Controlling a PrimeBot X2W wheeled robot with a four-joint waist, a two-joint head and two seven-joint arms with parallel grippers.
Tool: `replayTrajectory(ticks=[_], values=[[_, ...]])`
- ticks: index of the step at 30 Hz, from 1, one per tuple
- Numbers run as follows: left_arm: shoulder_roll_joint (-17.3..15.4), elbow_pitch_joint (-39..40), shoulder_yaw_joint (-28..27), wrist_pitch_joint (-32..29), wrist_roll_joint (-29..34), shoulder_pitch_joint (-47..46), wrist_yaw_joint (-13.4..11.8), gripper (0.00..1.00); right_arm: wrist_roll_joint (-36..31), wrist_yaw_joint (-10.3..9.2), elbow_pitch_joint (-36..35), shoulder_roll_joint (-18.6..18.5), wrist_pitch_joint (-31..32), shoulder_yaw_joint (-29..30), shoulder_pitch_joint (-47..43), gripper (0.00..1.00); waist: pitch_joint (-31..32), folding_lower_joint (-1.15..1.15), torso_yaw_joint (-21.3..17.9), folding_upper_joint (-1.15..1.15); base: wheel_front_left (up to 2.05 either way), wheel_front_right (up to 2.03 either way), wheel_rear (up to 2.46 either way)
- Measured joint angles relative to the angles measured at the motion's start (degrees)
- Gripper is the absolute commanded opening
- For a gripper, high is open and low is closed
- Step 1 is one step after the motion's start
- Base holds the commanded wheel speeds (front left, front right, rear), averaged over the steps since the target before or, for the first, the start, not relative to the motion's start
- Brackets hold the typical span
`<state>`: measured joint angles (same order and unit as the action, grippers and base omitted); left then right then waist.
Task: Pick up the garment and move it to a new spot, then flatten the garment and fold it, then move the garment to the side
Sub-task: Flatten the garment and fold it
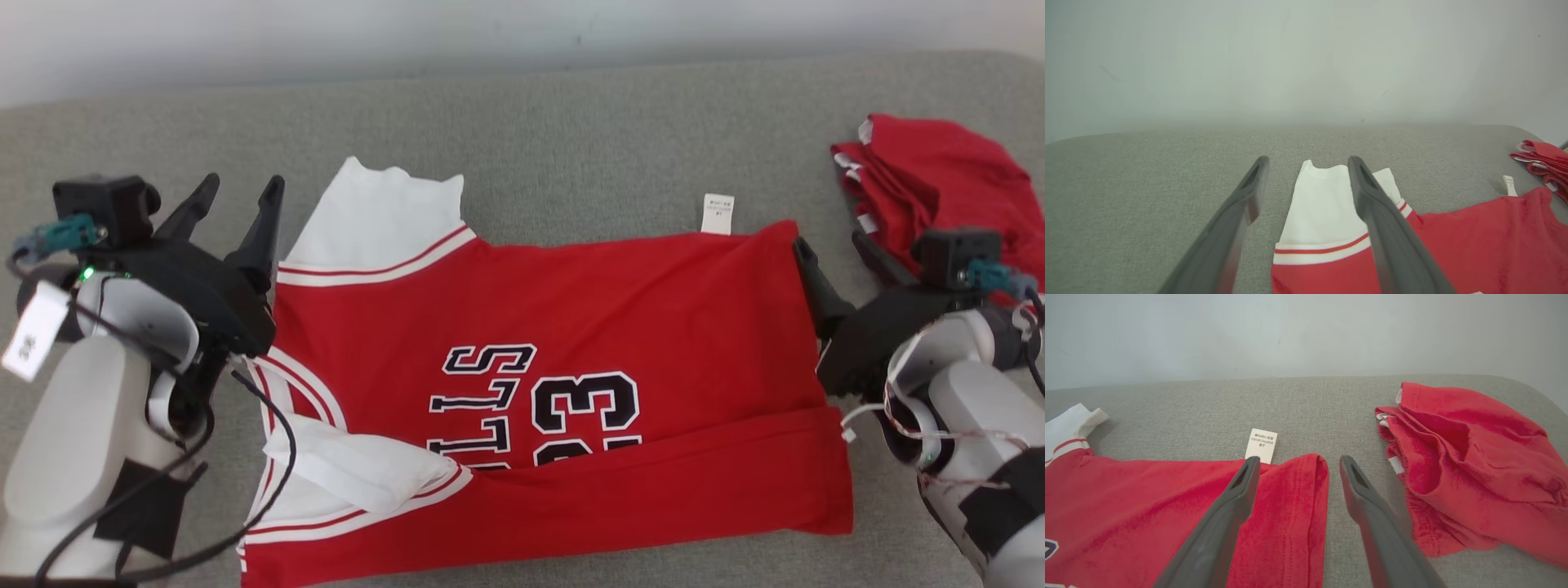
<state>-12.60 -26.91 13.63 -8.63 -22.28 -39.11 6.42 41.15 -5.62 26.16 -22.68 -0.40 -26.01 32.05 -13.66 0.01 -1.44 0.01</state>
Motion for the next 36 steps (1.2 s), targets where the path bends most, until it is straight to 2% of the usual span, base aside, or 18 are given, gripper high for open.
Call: replayTrajectory(ticks=[14, 24, 25, 26, 27, 28, 29, 30, 36], values=[[-1.8, -11.8, 2.8, -4.0, -1.3, -13.3, 0.7, 1.00, -1.5, 0.02, 5.9, 2.3, 3.5, -1.6, 10.8, 1.00, -8.6, 0.00, -1.3, 0.00, 0.00, 0.00, 0.00], [-1.7, -19.2, 6.1, -3.9, -2.8, -16.6, 0.7, 1.00, -2.4, 0.49, 8.7, 3.8, 4.4, -2.6, 14.5, 1.00, -14.1, -0.01, -2.2, 0.00, 0.00, 0.00, 0.00], [-1.7, -19.8, 6.1, -3.8, -3.3, -16.6, 0.7, 1.00, -2.5, 0.66, 8.8, 3.9, 4.4, -2.7, 15.1, 0.67, -14.5, -0.01, -2.4, 0.00, 0.00, 0.00, 0.00], [-1.7, -20.1, 6.5, -3.4, -3.7, -16.7, 0.7, 1.00, -2.5, 0.85, 9.0, 3.9, 4.4, -2.8, 15.4, 0.40, -14.9, -0.01, -2.5, 0.00, 0.00, 0.00, 0.00], [-1.7, -20.5, 7.1, -3.2, -3.8, -17.3, 0.7, 0.56, -2.5, 1.09, 9.3, 3.9, 4.4, -2.8, 15.6, 0.27, -15.3, -0.01, -2.6, 0.00, 0.00, 0.00, 0.00], [-1.6, -20.7, 7.7, -3.1, -4.1, -17.9, 0.7, 0.40, -2.5, 1.11, 9.5, 3.9, 4.4, -2.8, 15.6, 0.07, -15.6, -0.01, -2.7, -0.01, 0.00, 0.00, 0.00], [-1.6, -21.1, 8.0, -2.8, -4.5, -18.5, 0.7, 0.12, -2.5, 1.42, 9.9, 3.9, 4.4, -2.9, 15.6, 0.00, -15.8, -0.02, -2.7, -0.01, 0.00, 0.00, 0.00], [-1.5, -21.7, 8.6, -2.3, -4.4, -19.1, 0.7, 0.00, -2.5, 1.64, 10.4, 3.9, 4.3, -2.9, 15.8, 0.00, -16.0, -0.02, -2.8, 0.00, 0.00, 0.00, 0.00], [-0.7, -23.4, 12.6, -0.3, -4.3, -20.2, 0.7, 0.00, -2.9, 2.42, 12.3, 3.8, 3.4, -3.3, 16.6, 0.00, -15.8, -0.02, -1.9, -0.01, 0.00, 0.00, 0.00]])
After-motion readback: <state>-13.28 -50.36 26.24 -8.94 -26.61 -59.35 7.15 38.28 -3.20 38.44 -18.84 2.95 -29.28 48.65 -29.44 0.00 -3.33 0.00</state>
